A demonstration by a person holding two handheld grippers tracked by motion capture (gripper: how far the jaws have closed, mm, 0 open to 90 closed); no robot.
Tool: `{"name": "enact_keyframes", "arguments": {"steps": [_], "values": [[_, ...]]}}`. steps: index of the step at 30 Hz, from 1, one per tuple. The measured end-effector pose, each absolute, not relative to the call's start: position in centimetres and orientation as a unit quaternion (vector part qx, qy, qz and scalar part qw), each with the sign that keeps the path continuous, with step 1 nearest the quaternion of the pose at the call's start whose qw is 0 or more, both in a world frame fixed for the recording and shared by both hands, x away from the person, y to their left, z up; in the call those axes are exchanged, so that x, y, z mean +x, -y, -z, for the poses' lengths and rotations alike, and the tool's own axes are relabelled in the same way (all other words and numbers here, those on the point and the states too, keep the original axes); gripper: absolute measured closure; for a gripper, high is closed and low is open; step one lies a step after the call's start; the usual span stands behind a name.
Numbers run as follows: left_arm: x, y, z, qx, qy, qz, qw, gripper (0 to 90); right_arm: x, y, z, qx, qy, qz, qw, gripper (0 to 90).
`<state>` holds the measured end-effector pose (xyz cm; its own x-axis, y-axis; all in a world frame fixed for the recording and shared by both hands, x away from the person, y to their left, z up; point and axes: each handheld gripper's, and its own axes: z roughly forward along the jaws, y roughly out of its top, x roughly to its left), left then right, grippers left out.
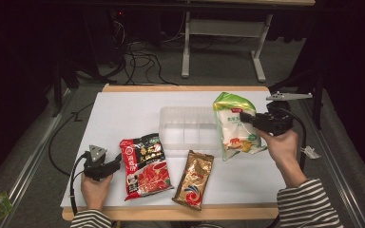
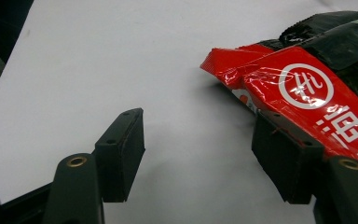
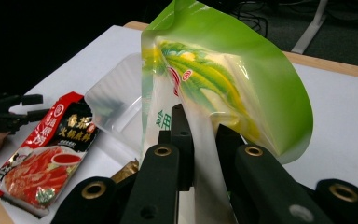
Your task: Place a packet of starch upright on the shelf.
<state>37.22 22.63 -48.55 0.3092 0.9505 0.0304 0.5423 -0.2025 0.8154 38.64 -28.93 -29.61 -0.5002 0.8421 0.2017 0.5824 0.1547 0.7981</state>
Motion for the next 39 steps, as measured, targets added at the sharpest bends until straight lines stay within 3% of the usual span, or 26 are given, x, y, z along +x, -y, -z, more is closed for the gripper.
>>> {"name": "enact_keyframes", "arguments": {"steps": [19,39], "values": [[37.3,-22.6,48.6,0.725,-0.516,-0.279,0.361,34.7,43.6,25.6,28.5,0.508,-0.727,-0.428,0.174,83.9],[37.1,-22.6,48.5,0.721,-0.513,-0.285,0.368,34.7,48.6,22.4,30.2,0.565,-0.695,-0.396,0.203,83.8]]}}
